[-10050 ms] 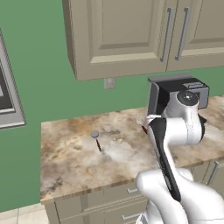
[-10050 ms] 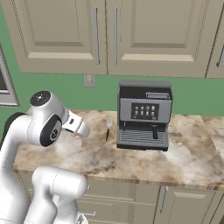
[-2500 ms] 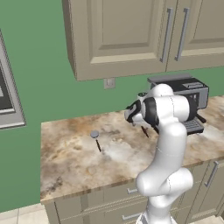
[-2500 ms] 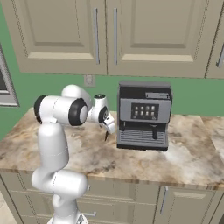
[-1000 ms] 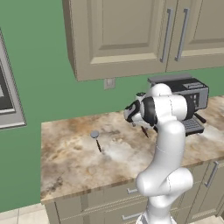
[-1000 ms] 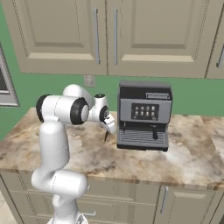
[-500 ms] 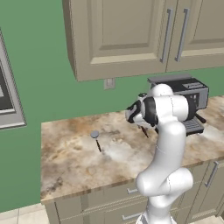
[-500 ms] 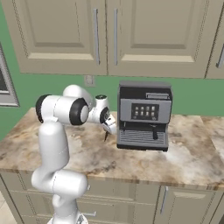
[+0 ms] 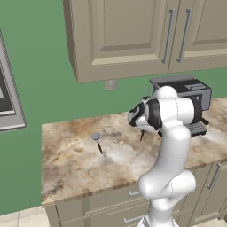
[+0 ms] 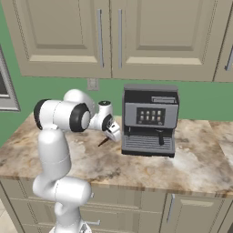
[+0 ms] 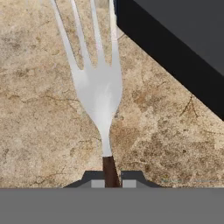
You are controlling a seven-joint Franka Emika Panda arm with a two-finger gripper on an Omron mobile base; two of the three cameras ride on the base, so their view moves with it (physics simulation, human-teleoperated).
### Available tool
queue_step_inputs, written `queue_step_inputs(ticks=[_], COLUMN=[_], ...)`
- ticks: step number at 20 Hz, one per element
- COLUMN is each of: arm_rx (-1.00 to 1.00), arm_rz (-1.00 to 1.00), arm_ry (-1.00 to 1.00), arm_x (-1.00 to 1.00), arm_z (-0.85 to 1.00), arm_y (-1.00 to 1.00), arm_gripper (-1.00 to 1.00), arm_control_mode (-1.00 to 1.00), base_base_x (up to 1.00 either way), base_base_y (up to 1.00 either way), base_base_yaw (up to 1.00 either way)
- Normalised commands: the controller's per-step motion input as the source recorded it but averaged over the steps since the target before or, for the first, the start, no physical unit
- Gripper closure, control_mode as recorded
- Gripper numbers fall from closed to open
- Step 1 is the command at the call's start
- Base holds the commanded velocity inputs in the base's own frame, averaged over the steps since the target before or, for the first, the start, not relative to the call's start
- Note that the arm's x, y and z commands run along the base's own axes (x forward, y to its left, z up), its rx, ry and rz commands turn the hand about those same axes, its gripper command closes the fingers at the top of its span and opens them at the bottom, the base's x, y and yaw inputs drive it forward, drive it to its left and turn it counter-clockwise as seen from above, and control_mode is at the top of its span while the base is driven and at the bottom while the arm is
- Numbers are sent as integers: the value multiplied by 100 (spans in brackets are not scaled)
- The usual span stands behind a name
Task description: Organize the utensils by type. Pick up the wooden spoons from the counter and place them in the open cabinet. Then pick up the metallic utensils from the counter and place them in the open drawer.
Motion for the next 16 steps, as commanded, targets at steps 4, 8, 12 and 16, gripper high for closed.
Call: queue_step_inputs(ticks=[4, 8, 12, 16], arm_rx=[3, 3, 3, 4], arm_rz=[4, 6, 9, 10], arm_ry=[0, 0, 0, 0], arm_x=[-44, -48, -52, -56], arm_z=[-28, -24, -22, -12], arm_y=[26, 23, 19, 13], arm_gripper=[100, 100, 100, 100], arm_control_mode=[-100, -100, -100, -100], base_base_x=[0, 0, 0, 0], base_base_y=[0, 0, 0, 0], base_base_yaw=[0, 0, 0, 0])
